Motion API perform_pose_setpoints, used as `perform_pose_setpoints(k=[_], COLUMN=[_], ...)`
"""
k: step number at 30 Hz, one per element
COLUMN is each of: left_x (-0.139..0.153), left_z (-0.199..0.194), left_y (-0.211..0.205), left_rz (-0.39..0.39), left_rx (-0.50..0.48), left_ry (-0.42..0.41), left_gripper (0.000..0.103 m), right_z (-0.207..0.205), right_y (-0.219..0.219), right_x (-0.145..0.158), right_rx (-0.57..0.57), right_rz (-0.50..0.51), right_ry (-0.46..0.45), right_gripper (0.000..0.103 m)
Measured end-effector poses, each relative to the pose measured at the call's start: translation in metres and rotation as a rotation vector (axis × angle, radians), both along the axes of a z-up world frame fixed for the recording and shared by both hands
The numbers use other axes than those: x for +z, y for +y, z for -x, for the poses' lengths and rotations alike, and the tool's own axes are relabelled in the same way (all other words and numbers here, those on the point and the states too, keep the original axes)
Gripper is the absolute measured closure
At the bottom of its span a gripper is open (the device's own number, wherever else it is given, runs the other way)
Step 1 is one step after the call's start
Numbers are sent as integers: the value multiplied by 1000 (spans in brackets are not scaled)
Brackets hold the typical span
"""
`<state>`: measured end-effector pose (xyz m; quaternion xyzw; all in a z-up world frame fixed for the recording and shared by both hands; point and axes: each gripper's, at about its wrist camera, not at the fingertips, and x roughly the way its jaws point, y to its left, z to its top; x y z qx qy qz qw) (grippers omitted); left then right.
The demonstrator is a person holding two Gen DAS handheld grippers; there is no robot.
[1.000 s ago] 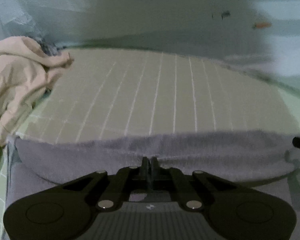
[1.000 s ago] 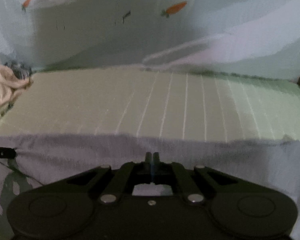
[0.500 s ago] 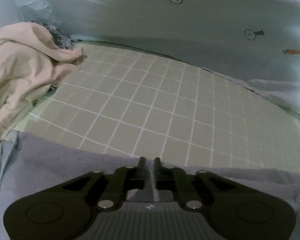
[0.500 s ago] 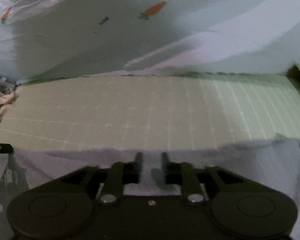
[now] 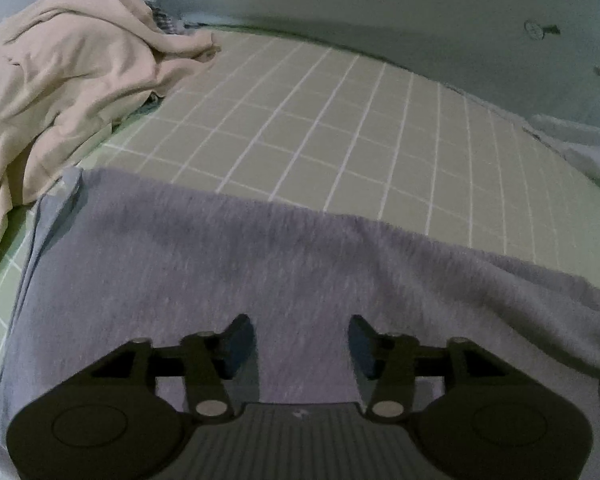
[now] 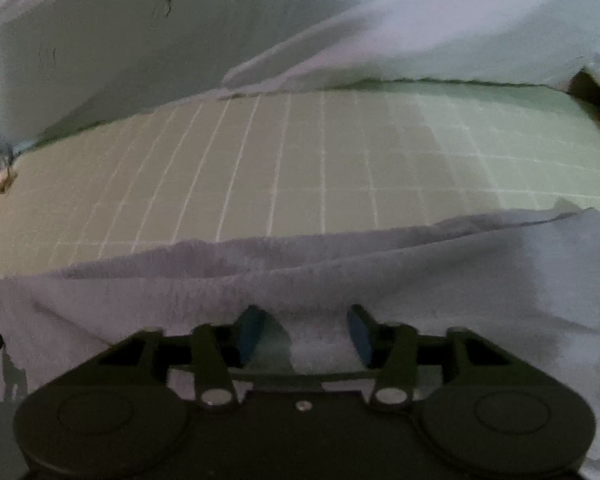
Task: Fold clothes
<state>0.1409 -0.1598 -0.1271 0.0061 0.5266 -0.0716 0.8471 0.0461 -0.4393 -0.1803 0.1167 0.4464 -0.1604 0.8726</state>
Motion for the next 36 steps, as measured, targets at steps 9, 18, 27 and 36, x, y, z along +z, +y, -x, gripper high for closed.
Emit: perform_pose_setpoints(k=[9, 18, 27, 36], left_x=[-5, -8, -15, -16], left_z=[2, 3, 1, 3], left_y=[-12, -22, -21, -15], left_rz=[-50, -67, -71, -70], left_rx=[-37, -71, -34, -40], left_ry=[-11, -7, 3, -1], left_gripper=[32, 15, 0, 0], right_z=[-8, -40, 12, 81], right_y=[4, -21, -70, -174], right_x=[18, 15, 23, 17], right_rx=[113, 83, -112, -454], right_rz=[98, 71, 68, 5], right_ry=[-31, -43, -89, -92], right_gripper=[103, 102, 42, 36])
